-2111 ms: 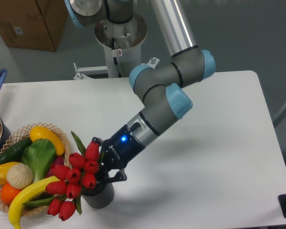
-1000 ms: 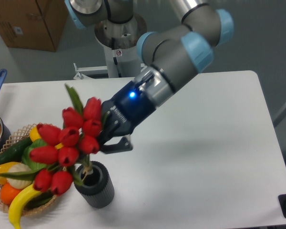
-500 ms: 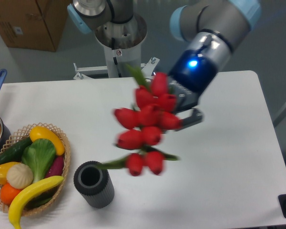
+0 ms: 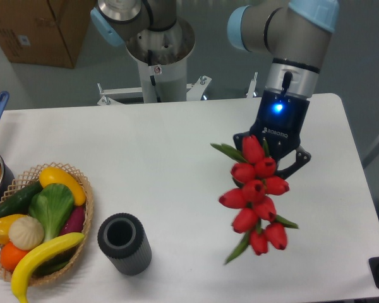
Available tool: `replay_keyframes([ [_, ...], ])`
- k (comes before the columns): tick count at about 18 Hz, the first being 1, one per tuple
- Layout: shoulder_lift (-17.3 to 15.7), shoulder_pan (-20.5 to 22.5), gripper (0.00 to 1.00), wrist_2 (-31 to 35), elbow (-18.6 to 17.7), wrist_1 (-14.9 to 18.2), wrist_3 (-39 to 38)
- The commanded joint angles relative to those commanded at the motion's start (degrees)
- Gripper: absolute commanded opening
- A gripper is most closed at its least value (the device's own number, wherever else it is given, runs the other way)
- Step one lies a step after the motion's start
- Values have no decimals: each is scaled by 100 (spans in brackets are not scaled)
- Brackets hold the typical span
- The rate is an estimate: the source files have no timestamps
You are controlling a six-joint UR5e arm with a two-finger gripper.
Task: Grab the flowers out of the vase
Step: 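Carry the held tulips away from the vase and hold them up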
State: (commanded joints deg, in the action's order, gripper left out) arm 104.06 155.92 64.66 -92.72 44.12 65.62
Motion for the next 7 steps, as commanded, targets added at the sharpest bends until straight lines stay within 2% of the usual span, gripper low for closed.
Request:
replay_keyframes([
  [2,0,88,6,475,-36,227,459],
  [4,-9,114,6,897,8,491,531],
  [7,35,79,6,1652,9,721,610],
])
